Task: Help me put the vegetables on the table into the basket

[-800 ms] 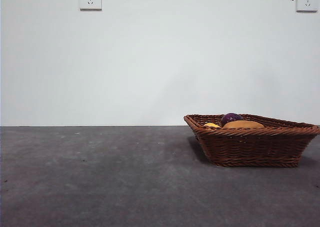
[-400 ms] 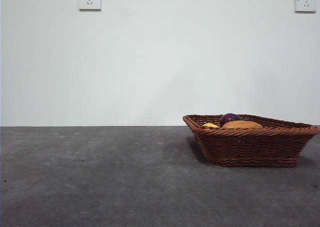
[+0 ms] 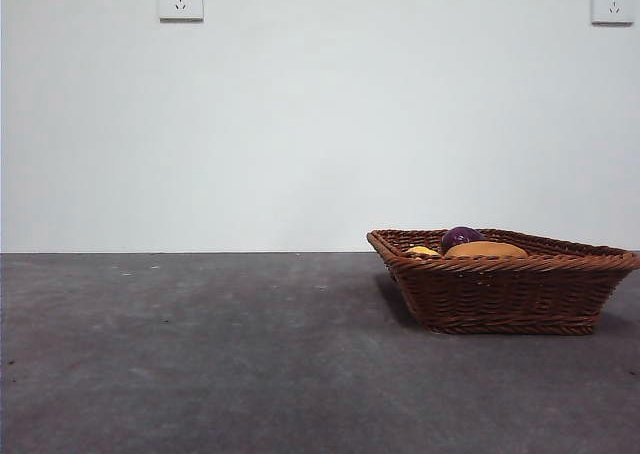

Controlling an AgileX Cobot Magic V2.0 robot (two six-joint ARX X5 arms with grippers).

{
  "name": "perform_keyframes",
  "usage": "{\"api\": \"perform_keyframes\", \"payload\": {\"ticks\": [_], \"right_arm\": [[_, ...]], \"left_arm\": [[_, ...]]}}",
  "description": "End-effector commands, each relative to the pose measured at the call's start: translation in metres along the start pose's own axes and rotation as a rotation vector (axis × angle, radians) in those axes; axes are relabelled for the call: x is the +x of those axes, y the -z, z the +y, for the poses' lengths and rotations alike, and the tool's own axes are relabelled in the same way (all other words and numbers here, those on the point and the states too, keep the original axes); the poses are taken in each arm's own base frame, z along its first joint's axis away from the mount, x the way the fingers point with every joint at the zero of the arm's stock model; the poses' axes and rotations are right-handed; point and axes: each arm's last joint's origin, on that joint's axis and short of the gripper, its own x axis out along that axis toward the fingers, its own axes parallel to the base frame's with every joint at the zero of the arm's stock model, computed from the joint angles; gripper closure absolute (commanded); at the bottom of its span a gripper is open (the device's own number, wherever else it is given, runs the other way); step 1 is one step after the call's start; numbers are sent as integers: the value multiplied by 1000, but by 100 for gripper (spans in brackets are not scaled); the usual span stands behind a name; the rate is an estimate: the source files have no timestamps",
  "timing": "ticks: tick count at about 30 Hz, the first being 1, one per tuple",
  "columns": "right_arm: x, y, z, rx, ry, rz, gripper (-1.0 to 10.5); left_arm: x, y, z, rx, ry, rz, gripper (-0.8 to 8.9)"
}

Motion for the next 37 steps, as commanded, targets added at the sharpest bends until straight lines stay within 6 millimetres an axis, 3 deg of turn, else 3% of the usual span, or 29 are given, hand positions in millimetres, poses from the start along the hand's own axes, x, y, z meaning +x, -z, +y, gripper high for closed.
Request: {"api": "perform_keyframes", "payload": {"ticks": [1, 4, 8, 13, 17, 26, 37], "right_arm": [[-19, 43, -3, 6, 10, 30, 946], [-39, 81, -5, -11, 8, 11, 946], [-52, 135, -9, -104, 6, -36, 946], [-57, 192, -15, -226, 50, -30, 946], [-57, 224, -18, -263, 50, -20, 946], [-51, 258, -22, -260, 47, 24, 946], [-49, 270, -23, -258, 45, 64, 946]], "left_arm": [[1, 2, 0, 7, 2, 0, 816], [1, 2, 0, 8, 1, 0, 816], [1, 2, 0, 7, 2, 0, 816], [1, 2, 0, 7, 1, 0, 816], [1, 2, 0, 7, 2, 0, 816], [1, 2, 0, 7, 2, 0, 816], [1, 2, 0, 8, 2, 0, 816]]}}
